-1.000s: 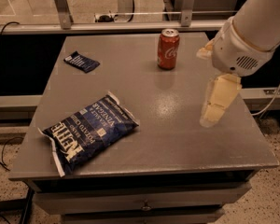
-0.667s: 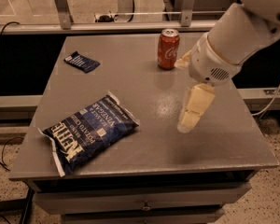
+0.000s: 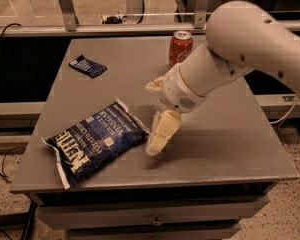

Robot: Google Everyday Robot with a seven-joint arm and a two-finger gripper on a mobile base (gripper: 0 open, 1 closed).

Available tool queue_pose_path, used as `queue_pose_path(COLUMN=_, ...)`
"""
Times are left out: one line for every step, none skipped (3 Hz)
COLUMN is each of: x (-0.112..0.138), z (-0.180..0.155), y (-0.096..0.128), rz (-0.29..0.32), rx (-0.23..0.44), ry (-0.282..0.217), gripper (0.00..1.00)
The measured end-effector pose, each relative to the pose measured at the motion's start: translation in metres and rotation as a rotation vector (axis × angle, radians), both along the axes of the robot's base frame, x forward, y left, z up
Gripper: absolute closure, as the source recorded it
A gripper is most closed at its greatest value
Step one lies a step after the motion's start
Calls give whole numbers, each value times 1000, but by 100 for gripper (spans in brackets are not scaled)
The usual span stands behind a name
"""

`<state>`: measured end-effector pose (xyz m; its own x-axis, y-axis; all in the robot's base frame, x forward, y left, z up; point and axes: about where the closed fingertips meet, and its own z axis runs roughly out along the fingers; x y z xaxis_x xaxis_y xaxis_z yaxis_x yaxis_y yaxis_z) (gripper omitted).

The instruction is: Pick blue chip bag

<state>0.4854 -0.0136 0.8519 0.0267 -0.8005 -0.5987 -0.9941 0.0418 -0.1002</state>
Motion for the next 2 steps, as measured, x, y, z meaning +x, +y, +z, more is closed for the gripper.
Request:
queue_pose_path(x=5, z=-15, y=38, rz=19, rx=82, ry=11, gripper=0)
queue_pose_path(x=4, z=-19, y=70, rz=34, rx=119, ry=63, gripper=18)
